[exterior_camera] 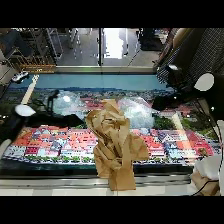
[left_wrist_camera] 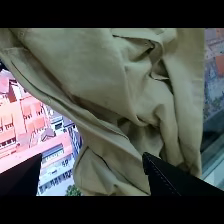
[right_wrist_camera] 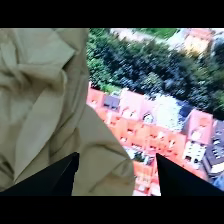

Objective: Fold the clothes and pants, and hang the long-sleeved shirts on hangers.

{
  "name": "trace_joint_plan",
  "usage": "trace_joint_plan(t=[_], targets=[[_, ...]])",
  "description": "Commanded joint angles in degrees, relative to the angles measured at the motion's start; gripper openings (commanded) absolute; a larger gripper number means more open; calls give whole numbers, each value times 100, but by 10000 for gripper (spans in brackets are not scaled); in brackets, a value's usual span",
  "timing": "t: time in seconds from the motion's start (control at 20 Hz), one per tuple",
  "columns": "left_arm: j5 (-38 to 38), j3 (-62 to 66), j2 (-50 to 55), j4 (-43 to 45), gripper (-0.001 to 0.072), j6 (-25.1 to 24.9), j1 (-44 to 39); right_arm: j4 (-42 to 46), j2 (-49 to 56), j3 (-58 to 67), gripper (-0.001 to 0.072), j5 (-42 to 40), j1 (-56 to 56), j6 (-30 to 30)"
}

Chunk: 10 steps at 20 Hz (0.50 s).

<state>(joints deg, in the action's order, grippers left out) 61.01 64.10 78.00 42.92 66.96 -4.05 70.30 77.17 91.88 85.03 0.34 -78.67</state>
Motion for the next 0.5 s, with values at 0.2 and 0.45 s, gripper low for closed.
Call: trace_joint_plan(t=[0.2,0.45], targets=[[-789,992,1989,20,655,461,-334,-2070,260,-2238,591,-1467,544,-96],[-907,1335,2603,33,524,634,-302,-2109,1191,-2162,521,-2323,1233,-223]])
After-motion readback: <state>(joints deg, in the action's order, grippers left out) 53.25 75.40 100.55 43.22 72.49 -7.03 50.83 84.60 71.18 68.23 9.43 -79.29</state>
